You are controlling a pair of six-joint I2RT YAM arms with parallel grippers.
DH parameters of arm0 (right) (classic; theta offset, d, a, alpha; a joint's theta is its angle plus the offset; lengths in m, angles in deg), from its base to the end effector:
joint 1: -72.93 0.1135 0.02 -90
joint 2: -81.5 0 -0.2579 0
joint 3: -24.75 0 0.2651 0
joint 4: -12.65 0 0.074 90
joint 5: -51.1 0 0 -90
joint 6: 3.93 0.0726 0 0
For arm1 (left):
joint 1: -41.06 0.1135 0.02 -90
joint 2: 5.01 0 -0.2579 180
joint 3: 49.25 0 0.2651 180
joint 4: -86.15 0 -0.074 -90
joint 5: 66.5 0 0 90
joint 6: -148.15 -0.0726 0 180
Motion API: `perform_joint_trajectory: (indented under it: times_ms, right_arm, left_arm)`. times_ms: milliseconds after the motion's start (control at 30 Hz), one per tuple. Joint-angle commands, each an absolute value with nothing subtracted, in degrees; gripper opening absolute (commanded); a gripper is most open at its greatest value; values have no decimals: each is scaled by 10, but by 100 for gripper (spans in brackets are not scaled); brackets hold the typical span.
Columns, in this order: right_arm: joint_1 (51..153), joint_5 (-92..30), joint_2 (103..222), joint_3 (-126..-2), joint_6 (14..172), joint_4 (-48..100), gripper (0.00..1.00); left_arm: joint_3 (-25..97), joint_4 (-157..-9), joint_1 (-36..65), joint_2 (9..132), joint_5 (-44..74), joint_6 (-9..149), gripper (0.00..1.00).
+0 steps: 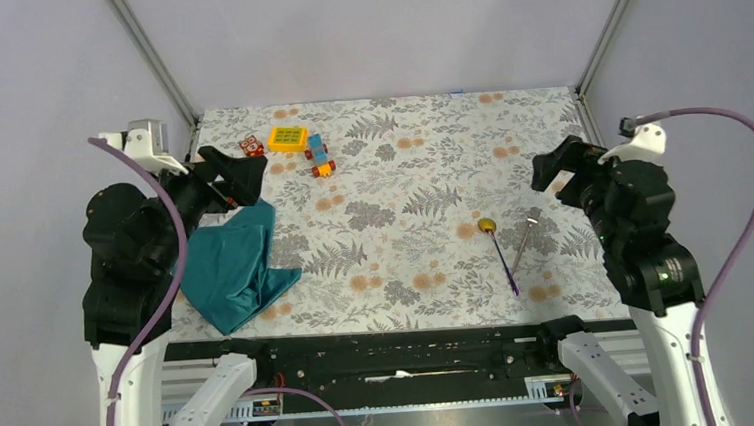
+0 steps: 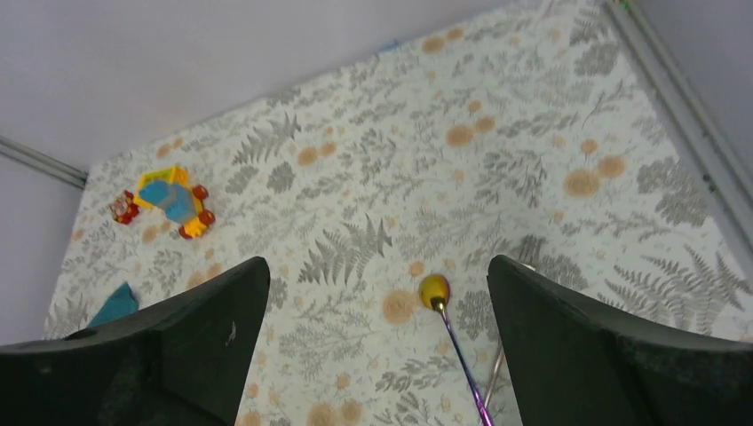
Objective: Fold the napkin into a case and place the utensils inside
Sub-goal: Move the crumpled napkin to the center of the board.
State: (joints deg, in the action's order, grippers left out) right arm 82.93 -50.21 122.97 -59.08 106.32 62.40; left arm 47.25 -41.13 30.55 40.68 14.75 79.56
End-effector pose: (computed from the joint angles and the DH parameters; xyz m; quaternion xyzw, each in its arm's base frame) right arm 0.1666 0.0149 0.4442 0.1316 0.7388 0.0999 0.6534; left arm 0.1485 -0.0388 0.4987 -0.0153 0.7185 -0.2433 0.6514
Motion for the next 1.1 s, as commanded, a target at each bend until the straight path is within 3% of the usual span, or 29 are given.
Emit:
perform_joint_trajectory:
  times_ms: [0, 133, 233, 467, 700, 833, 1067]
  right_arm:
    - [827, -454, 1245, -515, 1123, 582, 100]
    - [827, -325, 1302, -461, 1167, 522, 100]
    - [848, -228, 1348, -390, 1248, 394, 100]
    - [1081, -307, 1549, -353, 1367, 172, 100]
    - [1266, -363, 1798, -467, 1459, 35, 99]
    - [1325, -371, 1924, -536, 1520, -20, 81]
    - [1363, -415, 2023, -607, 1544, 3, 65]
  left_arm:
    - [450, -427, 308, 412, 111, 787, 99]
    - [399, -427, 308, 397, 87, 792, 99]
    - [354, -425, 308, 378, 92, 787, 99]
    - [310, -386, 308, 334, 121, 775, 99]
    - [290, -358, 308, 285, 155, 761, 99]
    - [299, -347, 308, 282, 152, 757, 99]
    - [311, -344, 308, 273, 120, 765, 99]
